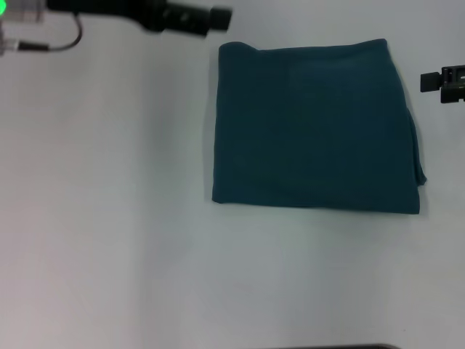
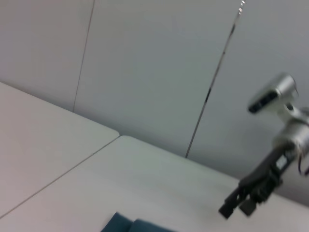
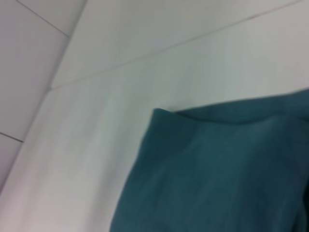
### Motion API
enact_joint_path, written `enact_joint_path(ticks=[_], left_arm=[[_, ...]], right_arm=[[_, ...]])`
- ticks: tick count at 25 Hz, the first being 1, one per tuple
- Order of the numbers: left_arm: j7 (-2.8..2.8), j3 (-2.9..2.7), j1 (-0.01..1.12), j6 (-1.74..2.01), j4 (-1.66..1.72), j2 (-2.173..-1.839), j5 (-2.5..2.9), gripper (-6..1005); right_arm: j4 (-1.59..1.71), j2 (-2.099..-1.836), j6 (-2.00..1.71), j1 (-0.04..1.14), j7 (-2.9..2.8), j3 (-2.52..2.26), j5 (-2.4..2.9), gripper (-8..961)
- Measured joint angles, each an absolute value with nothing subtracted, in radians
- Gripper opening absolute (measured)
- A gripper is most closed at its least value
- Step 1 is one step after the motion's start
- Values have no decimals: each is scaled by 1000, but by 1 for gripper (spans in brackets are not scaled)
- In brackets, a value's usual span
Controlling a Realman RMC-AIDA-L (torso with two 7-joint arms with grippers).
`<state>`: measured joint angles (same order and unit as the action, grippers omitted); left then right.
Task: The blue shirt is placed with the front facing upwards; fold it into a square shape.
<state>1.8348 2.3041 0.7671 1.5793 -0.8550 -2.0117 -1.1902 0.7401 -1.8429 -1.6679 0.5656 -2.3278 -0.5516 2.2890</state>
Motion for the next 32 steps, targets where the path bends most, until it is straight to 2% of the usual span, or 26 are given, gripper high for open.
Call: enact_joint_path(ticks=[8,15,22,32], left_arm=[[1478,2311,603,1631,-817,-2028,-1196,903],[1284,2322,539,1731,-720,-2021,-1196,903],[1119,2336,494,1686,-636,-2038,-1188,904],[1010,2336,450,1604,-600,-2061,-1197,903]], right_arm=[[729,-1846,-1693,635,-2473,-555,2399,915],[676,-1849,-1653,647,-2504,-560,2424,916],[625,-1837,-1631,647,-2510,-561,2425,916],[577,-1843,-1580,664,-2544,-620,2428,916]])
